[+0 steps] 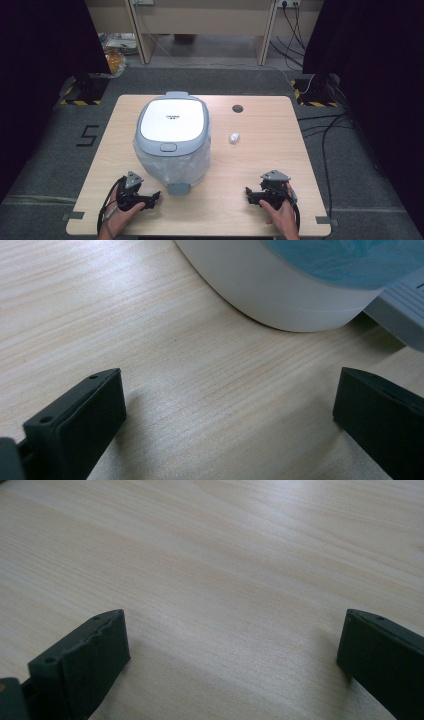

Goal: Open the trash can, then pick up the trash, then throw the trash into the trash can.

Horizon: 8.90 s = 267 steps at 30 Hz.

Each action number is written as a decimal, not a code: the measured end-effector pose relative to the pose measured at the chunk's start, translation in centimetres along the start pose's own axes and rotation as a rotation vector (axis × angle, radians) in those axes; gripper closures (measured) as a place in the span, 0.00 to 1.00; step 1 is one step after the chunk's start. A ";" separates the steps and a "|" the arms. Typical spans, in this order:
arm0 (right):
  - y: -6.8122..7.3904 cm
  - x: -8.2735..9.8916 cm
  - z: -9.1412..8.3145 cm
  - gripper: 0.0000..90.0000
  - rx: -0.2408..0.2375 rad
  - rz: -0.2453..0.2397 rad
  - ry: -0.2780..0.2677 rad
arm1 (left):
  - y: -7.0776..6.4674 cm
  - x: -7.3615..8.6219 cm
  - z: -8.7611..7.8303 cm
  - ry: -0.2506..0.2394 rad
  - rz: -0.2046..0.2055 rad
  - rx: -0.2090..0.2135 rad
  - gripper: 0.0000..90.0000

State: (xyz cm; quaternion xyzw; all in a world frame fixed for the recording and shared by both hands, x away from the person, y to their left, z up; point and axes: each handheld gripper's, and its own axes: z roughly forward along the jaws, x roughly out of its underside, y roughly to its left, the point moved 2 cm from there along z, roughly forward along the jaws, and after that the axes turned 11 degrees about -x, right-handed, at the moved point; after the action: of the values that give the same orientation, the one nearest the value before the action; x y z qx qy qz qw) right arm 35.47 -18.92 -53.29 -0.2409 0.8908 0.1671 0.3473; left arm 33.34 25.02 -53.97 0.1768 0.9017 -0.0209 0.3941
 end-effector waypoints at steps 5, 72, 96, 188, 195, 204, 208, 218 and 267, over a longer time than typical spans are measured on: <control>0.0 0.0 0.0 0.00 0.008 0.014 -0.002 | 0.3 0.0 -0.2 -0.029 -0.043 0.023 0.06; -0.1 0.1 -0.1 0.00 0.012 0.015 -0.002 | -4.0 -2.0 0.8 -0.072 -0.095 0.009 0.00; -0.1 0.1 -0.1 0.00 0.011 0.009 -0.002 | -3.1 -3.4 2.5 -0.053 -0.099 -0.020 0.00; -1.8 -13.8 10.0 0.42 0.065 -0.008 -0.128 | -2.4 -3.7 3.1 -0.035 -0.131 0.012 0.00; -2.0 -14.7 12.1 0.49 0.099 -0.007 -0.085 | -2.4 -3.7 3.1 -0.035 -0.130 0.013 0.00; -3.2 -14.5 12.9 0.63 0.090 0.086 -0.067 | -2.4 -3.7 3.1 -0.039 -0.126 0.011 0.00; -3.4 -14.3 12.7 0.66 0.080 0.081 -0.076 | -2.5 -3.7 3.1 -0.039 -0.125 0.010 0.00; -3.0 -14.4 10.3 0.66 0.046 0.068 -0.144 | -2.4 -3.7 3.1 -0.039 -0.125 0.011 0.00; 1.1 -17.5 -1.4 0.66 -0.055 -0.047 -0.339 | -2.5 -3.7 3.2 -0.041 -0.144 0.019 0.00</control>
State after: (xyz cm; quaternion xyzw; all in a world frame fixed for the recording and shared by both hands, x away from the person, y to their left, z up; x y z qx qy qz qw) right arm 45.35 -13.21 -39.95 -0.2394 0.8087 0.2213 0.4896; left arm 37.08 21.02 -53.71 0.1149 0.9036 -0.0615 0.4080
